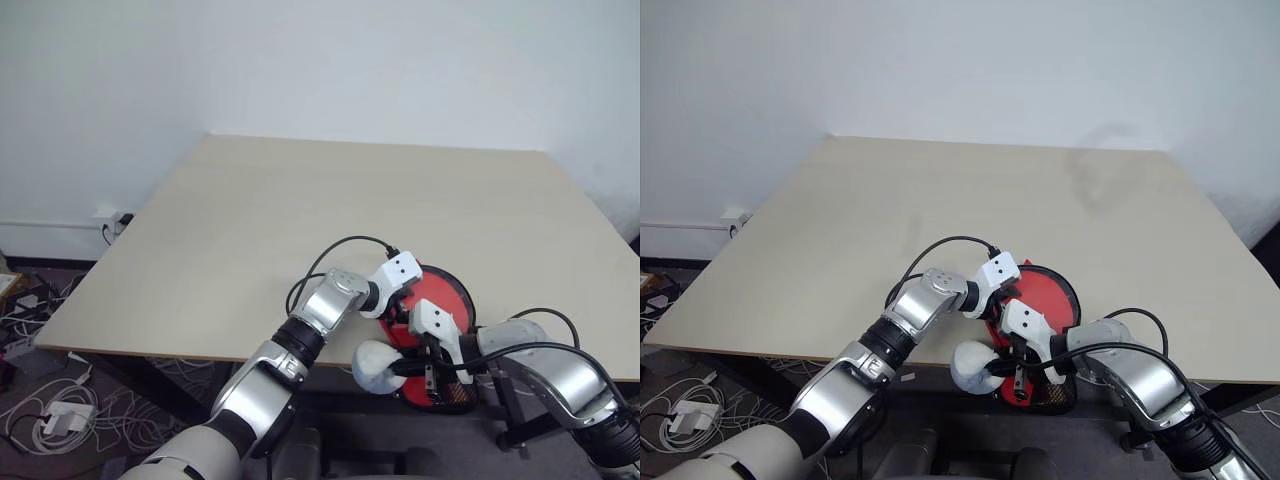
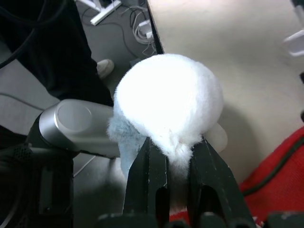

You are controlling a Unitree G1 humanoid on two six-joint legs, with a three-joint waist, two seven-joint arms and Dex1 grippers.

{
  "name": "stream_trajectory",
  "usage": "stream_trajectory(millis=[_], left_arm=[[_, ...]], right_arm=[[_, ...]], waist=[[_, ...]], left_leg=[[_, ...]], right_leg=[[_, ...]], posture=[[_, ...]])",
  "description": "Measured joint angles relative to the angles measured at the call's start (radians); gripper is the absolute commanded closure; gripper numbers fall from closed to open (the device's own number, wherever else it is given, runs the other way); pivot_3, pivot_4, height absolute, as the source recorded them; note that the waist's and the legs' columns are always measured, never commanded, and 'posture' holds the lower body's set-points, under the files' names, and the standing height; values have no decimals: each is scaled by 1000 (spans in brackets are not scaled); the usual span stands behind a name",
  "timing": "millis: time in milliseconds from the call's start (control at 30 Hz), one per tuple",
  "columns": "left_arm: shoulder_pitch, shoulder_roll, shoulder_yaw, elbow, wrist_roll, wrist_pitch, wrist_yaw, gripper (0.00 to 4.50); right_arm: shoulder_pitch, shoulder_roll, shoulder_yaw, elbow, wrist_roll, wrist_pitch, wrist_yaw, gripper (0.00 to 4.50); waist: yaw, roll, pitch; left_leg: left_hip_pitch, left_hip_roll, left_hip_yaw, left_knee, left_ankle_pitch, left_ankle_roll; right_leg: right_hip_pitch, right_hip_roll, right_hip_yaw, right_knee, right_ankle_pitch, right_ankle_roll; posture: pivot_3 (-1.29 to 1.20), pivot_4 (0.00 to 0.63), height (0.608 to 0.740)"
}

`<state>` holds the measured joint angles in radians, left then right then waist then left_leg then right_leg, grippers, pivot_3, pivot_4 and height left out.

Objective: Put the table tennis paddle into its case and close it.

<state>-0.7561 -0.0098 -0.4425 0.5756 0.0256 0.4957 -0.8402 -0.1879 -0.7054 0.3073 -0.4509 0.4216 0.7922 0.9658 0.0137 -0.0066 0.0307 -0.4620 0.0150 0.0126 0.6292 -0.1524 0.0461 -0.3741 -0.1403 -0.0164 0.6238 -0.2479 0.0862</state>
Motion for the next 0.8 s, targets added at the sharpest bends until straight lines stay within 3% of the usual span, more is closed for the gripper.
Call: stream_trajectory(millis=[433,700,800], left_arm=[[0,-5,-1,5,3,-9,1,1381],[2,-4,-4,5,5,-16,-1,1381],[2,-3,-4,4,5,-16,-1,1381]], right_arm=[[45,-99,-291,-75,190,99,-5,4454],[54,-139,-307,-37,194,127,-52,1706],[57,-156,-313,-16,179,124,-56,1706]], waist=[[2,0,0],[2,0,0],[2,0,0]], left_leg=[[0,0,0,0,0,0],[0,0,0,0,0,0],[0,0,0,0,0,0]], right_leg=[[0,-1,0,-1,0,0],[0,-1,0,-1,0,0],[0,-1,0,-1,0,0]], posture=[[0,0,715],[0,0,715],[0,0,715]])
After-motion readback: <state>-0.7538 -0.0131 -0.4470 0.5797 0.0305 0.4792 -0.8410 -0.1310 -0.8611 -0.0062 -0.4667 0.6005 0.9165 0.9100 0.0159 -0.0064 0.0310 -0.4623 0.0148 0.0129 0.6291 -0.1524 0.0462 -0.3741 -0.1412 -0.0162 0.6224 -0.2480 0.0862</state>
